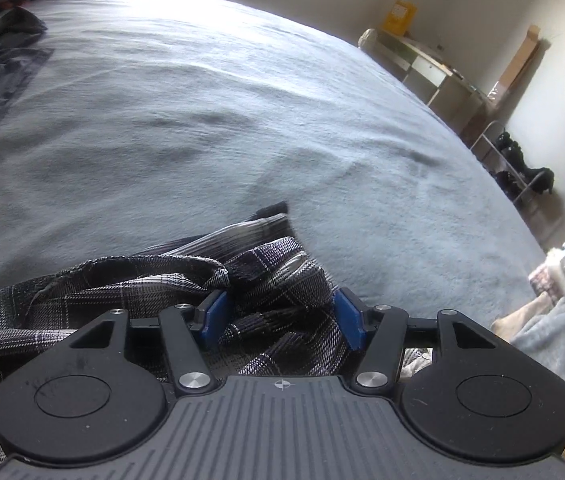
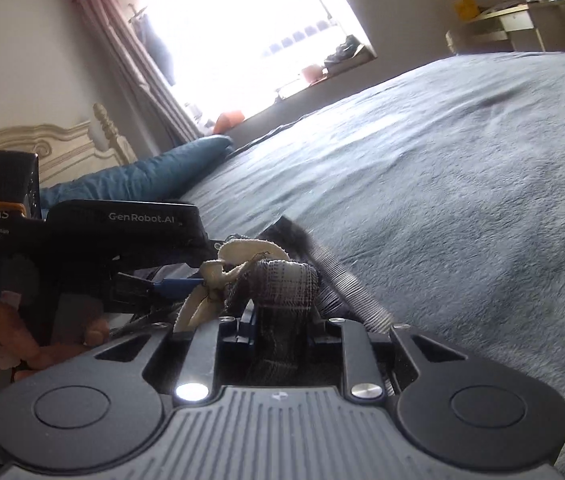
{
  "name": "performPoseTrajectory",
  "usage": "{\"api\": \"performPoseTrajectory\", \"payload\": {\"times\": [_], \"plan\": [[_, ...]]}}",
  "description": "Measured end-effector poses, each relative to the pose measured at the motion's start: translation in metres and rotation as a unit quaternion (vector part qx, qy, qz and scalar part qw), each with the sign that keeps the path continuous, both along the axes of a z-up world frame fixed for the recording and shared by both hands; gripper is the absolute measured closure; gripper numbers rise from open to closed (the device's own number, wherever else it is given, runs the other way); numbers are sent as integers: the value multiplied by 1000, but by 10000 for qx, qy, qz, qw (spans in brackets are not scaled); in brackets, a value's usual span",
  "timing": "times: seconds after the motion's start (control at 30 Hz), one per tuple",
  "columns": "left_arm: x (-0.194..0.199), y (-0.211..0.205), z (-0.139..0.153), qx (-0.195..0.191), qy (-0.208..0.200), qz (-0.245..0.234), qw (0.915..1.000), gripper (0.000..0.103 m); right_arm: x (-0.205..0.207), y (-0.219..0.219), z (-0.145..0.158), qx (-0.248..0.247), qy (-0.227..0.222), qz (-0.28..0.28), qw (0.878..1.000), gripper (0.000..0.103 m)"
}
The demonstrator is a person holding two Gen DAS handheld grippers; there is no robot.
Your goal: Fold clothes
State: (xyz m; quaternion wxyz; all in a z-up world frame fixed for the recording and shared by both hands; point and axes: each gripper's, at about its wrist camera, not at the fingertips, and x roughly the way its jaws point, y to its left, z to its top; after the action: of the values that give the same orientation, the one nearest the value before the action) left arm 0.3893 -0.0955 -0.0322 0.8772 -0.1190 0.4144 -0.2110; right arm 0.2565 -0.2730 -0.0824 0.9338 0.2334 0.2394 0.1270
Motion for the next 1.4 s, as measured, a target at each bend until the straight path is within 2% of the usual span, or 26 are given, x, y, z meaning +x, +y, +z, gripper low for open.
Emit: {"api": "performPoseTrajectory", "payload": {"times": [0.2,0.37,0.4,0.53,0.63,0.7,0.8,0.83,0.9,0.97,1.03,1.1,1.23,1.3,1.4], "plan": [[7,-16,-4,-25,-50,-80,10000,44,1,-10,-4,12,-58,-264,9996,79],[9,-19,-6,52,-61,-140,9999,40,9,-18,-12,195,335,-189,9991,75],[9,-17,-5,10,-40,-129,9999,40,9,-20,-12,258,395,-162,9988,73],[-1,7,14,-484,-47,82,9988,40,-5,-25,-3,272,412,-52,9988,52],[-23,36,36,-653,-305,211,9972,40,-26,-27,10,-136,324,-140,9993,41],[-48,60,52,-692,-534,299,9957,39,-44,-29,23,-451,172,-269,9985,41],[-96,101,67,-655,-777,503,9936,37,-64,-24,50,-911,-351,-262,9949,46],[-114,115,70,-653,-838,591,9926,37,-66,-19,59,-1087,-492,-175,9927,51],[-150,141,69,-717,-853,805,9905,37,-56,-3,72,-1409,-621,82,9880,56],[-183,163,60,-815,-822,1003,9882,37,-34,15,78,-1634,-655,345,9838,66],[-214,179,49,-870,-803,1177,9860,37,-1,30,75,-1784,-490,586,9810,74],[-239,187,35,-769,-782,1298,9855,37,36,46,67,-1935,-197,803,9776,80],[-265,196,8,-582,-735,1377,9860,37,93,66,34,-2131,531,899,9714,83],[-269,201,-2,-573,-699,1447,9853,37,101,71,24,-2280,525,844,9686,83],[-277,215,-2,-937,-855,1531,9800,37,97,74,36,-2362,563,762,9671,83]]}}
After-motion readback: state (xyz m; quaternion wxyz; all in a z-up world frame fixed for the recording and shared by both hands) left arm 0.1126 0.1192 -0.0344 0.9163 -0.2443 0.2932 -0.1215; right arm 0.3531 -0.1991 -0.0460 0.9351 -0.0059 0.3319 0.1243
